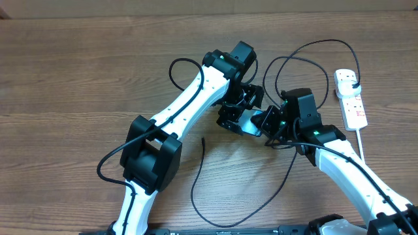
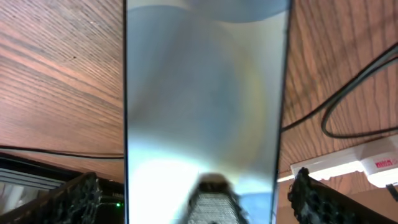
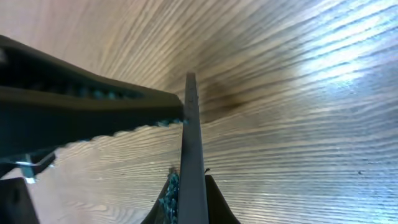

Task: Plug charger to phone and switch on socket
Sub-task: 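Release the phone from the left gripper and raise the left arm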

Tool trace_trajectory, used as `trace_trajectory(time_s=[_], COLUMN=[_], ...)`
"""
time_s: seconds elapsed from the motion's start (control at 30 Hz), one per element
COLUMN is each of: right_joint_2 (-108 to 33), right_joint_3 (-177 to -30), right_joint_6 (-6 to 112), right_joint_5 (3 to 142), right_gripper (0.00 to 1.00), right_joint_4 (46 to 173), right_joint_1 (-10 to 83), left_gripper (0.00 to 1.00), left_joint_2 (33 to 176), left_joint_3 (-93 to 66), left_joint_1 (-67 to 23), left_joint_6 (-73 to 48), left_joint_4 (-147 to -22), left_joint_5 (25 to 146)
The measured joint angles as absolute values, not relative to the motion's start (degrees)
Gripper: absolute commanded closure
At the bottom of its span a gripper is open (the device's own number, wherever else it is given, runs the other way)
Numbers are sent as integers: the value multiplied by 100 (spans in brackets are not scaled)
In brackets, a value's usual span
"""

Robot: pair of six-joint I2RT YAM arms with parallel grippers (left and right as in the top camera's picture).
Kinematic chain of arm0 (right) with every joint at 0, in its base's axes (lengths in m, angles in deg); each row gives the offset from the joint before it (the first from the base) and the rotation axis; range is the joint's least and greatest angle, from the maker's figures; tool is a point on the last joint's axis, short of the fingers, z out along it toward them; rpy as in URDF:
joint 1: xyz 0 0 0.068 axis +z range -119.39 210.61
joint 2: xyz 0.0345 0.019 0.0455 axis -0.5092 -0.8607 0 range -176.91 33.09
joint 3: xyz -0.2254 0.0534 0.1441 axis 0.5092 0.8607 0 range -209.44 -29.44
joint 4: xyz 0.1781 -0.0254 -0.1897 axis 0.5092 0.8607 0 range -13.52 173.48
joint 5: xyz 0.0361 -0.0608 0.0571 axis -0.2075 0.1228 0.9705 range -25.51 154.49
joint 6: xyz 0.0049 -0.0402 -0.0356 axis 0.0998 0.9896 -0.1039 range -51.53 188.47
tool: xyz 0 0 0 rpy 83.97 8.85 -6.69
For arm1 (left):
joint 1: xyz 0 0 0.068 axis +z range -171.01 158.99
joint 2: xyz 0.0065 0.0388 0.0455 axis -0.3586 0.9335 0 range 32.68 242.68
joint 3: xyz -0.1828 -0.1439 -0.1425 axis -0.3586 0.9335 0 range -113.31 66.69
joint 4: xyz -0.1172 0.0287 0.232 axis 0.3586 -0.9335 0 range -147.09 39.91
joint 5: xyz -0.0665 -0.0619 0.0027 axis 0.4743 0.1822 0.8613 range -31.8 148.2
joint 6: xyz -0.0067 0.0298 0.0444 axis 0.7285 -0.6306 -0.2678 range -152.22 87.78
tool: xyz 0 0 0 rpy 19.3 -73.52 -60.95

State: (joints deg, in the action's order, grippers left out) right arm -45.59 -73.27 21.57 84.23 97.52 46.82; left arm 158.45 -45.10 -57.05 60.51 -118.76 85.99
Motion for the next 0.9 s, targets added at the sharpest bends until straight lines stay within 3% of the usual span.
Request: trace_trajectory(time_s=[0.27,0.47,0.9], right_joint_2=[-4563,-4570,-4607], right_joint_3=[-7327,-7325,-7327], right_joint_6=[2002,1038,-3631], right_joint_5=[8474,9114,10688], right_gripper=[96,96,96], right_joint_4=[9719,9035,5929], right_joint_1=[4629,4089,3825], left_gripper=[0,0,0], left_joint_2=[15847,15686,14191], left_joint_3=[-4827,-5780,-6311], left_joint_1=[-5475,-5020,-4828], left_joint_6=[5389,5009,4985], left_joint_4=[-12280,-12555,-12553], left_joint_5=[8601,8286,7076])
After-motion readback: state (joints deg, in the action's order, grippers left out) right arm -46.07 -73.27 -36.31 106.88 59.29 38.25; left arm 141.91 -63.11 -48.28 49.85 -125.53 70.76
